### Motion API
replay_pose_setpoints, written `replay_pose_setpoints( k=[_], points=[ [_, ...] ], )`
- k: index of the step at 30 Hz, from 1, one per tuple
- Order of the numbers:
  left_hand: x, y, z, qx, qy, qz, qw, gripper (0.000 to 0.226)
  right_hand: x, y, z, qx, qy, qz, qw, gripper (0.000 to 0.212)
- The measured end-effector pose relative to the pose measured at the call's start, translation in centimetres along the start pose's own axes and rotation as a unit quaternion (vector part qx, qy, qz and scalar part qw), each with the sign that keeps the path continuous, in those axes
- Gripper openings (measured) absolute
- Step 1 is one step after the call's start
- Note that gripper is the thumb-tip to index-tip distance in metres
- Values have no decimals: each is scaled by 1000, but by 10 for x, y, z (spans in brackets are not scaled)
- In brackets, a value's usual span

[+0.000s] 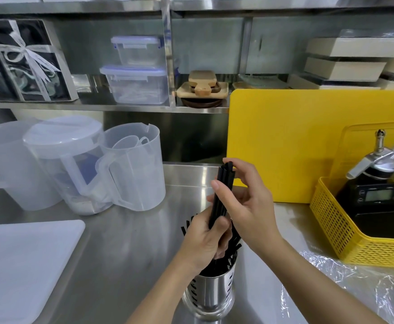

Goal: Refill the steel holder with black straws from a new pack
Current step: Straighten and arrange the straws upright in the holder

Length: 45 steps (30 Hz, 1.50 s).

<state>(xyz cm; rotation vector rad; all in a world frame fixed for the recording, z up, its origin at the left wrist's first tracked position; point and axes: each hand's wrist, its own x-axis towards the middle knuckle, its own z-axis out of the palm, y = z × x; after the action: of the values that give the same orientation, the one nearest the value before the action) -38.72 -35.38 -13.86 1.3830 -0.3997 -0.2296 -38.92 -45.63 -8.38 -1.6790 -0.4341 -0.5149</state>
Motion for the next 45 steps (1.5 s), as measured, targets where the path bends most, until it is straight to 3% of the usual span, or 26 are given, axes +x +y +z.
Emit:
replay_pose_setpoints(
  k=[8,15,20,24,27,31,33,36,40,45],
  points=[
    [0,-2,-8,-107,-38,-6,994,41,5,0,-2,128,6,95,987,20],
    [-1,-3,-11,-119,-34,5,992,42,8,-3,-1,227,13,155,961,15],
    [2,-5,-10,-115,-12,-10,993,29,9,2,0,227,-7,157,961,16],
    [4,0,-12,-86,-38,-43,995,69,8,8,-1,250,-88,149,952,13],
    [3,2,-13,-39,-27,-48,998,50,5,7,2,180,-194,142,954,23],
    [0,1,-20,-29,-77,-76,994,14,5,9,5,174,-183,141,957,7],
    [-5,6,-30,2,-112,-91,989,28,4,11,3,165,-186,137,959,10],
    [-10,19,-51,-42,-157,-62,985,51,-1,16,0,157,-205,135,957,12],
    [-10,24,-72,-148,-43,23,988,78,-8,21,0,166,-211,145,952,19],
    [-10,25,-72,-183,35,108,977,42,-13,28,3,171,-167,167,957,11]
  ],
)
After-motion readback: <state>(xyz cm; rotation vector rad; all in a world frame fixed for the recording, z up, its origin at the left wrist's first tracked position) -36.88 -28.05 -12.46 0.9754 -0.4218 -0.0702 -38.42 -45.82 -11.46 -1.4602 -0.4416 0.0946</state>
